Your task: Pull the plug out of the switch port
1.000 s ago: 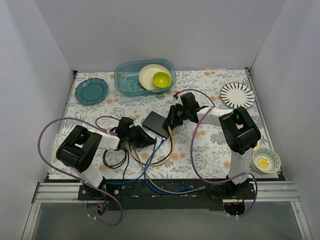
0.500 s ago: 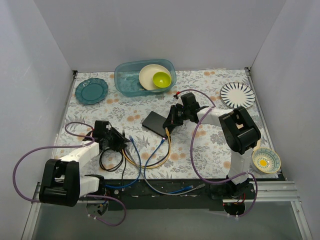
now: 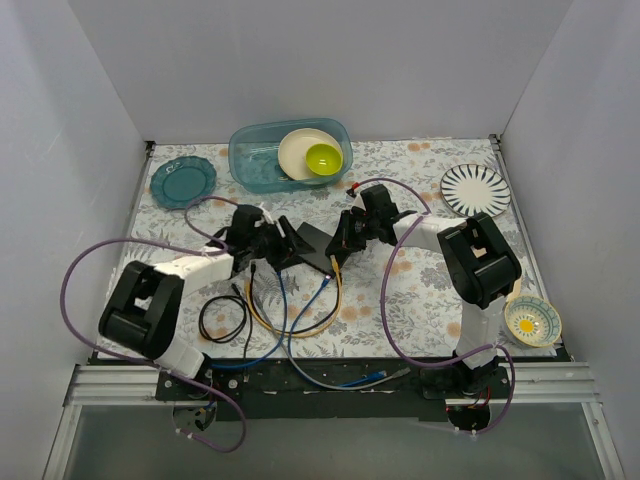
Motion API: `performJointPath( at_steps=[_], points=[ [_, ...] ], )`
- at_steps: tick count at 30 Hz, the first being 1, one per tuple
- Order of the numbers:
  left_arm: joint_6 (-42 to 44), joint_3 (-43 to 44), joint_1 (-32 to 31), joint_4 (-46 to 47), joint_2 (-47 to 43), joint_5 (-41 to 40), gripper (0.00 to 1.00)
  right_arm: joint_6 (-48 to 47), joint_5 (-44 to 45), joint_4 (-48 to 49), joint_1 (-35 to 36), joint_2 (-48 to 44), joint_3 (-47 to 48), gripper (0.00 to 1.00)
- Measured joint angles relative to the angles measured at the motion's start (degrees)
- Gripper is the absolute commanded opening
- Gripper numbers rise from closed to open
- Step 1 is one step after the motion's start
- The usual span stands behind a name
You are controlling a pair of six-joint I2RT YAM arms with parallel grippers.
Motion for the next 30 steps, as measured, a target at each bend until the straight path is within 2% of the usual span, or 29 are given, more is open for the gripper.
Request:
performJointPath(
  at_steps=[2, 6, 17, 30],
  points=[
    [0.37, 1.16, -3.96, 2.19, 3.74, 1.49, 0.47, 0.0, 0.04, -0.11, 0.0, 0.02, 0.17, 0.14],
    [1.01, 0.74, -9.03, 3.63, 9.97, 4.46, 0.44, 0.09, 0.04, -0.35, 0.0, 0.13, 0.37, 0.14],
    [2.45, -0.07, -9.09, 5.97, 13.73, 7.1, 0.45, 0.22, -0.15, -1.66, 0.0, 0.74, 1.6, 0.14],
    [-2.19, 2.29, -9.09, 9.49, 17.97, 6.21, 0.3, 0.5, -1.05, -2.84, -0.09, 1.44, 2.54, 0.14]
  ],
)
